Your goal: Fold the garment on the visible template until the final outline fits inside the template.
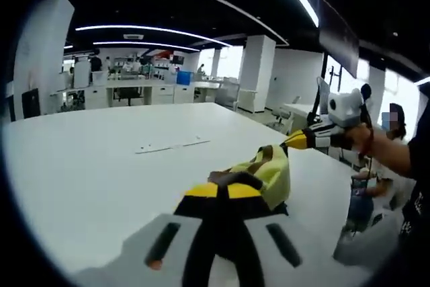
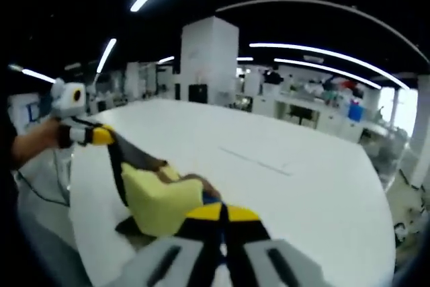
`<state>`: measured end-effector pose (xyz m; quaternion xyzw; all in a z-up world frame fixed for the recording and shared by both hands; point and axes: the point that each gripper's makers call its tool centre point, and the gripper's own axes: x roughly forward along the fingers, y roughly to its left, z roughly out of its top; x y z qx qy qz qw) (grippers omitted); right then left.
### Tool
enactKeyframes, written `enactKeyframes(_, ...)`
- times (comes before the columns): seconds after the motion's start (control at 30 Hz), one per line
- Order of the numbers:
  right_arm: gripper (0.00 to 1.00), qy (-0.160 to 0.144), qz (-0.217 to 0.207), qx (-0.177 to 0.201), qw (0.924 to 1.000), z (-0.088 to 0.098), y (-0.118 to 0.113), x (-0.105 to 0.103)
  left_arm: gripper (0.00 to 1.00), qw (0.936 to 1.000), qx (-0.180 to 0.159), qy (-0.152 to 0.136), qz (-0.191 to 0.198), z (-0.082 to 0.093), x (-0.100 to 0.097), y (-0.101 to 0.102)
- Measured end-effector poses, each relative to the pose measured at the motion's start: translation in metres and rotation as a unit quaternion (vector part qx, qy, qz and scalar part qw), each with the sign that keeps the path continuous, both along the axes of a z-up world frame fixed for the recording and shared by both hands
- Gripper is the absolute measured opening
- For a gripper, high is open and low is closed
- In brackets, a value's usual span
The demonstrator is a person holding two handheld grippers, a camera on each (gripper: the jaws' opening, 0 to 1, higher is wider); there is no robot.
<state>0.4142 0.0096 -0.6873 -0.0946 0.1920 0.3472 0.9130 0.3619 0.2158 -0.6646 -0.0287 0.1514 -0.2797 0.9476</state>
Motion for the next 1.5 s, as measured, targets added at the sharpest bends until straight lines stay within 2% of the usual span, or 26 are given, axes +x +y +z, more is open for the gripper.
enactKeyframes(0.33, 0.0, -0.011, -0.049, 0.011, 0.9987, 0.011, -0.019, 0.036, 0.0, 0.9997, -0.012, -0.011, 0.02, 0.006, 0.045, 0.011)
enactKeyframes(0.5, 0.0, -0.011, -0.063, 0.008, 0.9979, 0.008, -0.02, 0.056, 0.0, 0.9993, -0.014, -0.01, 0.034, 0.002, 0.071, 0.017)
enactKeyframes(0.57, 0.0, -0.008, -0.076, 0.011, 0.997, 0.005, -0.022, 0.066, 0.0, 0.9986, -0.033, -0.002, 0.042, -0.001, 0.084, 0.02)
enactKeyframes(0.67, 0.0, -0.011, -0.092, 0.015, 0.9956, 0.002, -0.024, 0.081, 0.0, 0.9979, -0.042, 0.001, 0.05, -0.005, 0.097, 0.021)
enactKeyframes(0.87, 0.0, -0.003, -0.115, 0.023, 0.9931, -0.008, -0.022, 0.109, 0.0, 0.9958, -0.054, 0.016, 0.072, -0.026, 0.132, 0.028)
enactKeyframes(0.97, 0.0, 0.001, -0.124, 0.025, 0.992, -0.016, -0.021, 0.125, 0.0, 0.9958, -0.044, 0.013, 0.079, -0.035, 0.144, 0.028)
enactKeyframes(1.17, 0.0, 0.017, -0.144, 0.019, 0.9892, -0.042, -0.019, 0.151, 0.0, 0.9934, -0.058, 0.038, 0.091, -0.059, 0.17, 0.035)
enactKeyframes(1.23, 0.0, 0.026, -0.146, 0.019, 0.9887, -0.052, -0.016, 0.156, 0.0, 0.9937, -0.046, 0.044, 0.093, -0.068, 0.177, 0.037)
enactKeyframes(1.33, 0.0, 0.037, -0.15, 0.008, 0.988, -0.067, -0.015, 0.161, 0.0, 0.9921, -0.046, 0.063, 0.098, -0.084, 0.182, 0.035)
enactKeyframes(1.4, 0.0, 0.045, -0.153, 0.008, 0.9872, -0.078, -0.013, 0.171, 0.0, 0.9921, -0.026, 0.062, 0.106, -0.093, 0.185, 0.037)
enactKeyframes(1.43, 0.0, 0.052, -0.157, 0.008, 0.9863, -0.085, -0.014, 0.175, 0.0, 0.9934, 0.01, 0.054, 0.101, -0.099, 0.187, 0.036)
enactKeyframes(1.47, 0.0, 0.051, -0.159, 0.005, 0.986, -0.088, -0.014, 0.178, 0.0, 0.993, 0.014, 0.059, 0.101, -0.104, 0.188, 0.035)
enactKeyframes(1.5, 0.0, 0.052, -0.158, -0.001, 0.986, -0.092, -0.014, 0.175, 0.0, 0.9914, -0.001, 0.079, 0.104, -0.112, 0.188, 0.033)
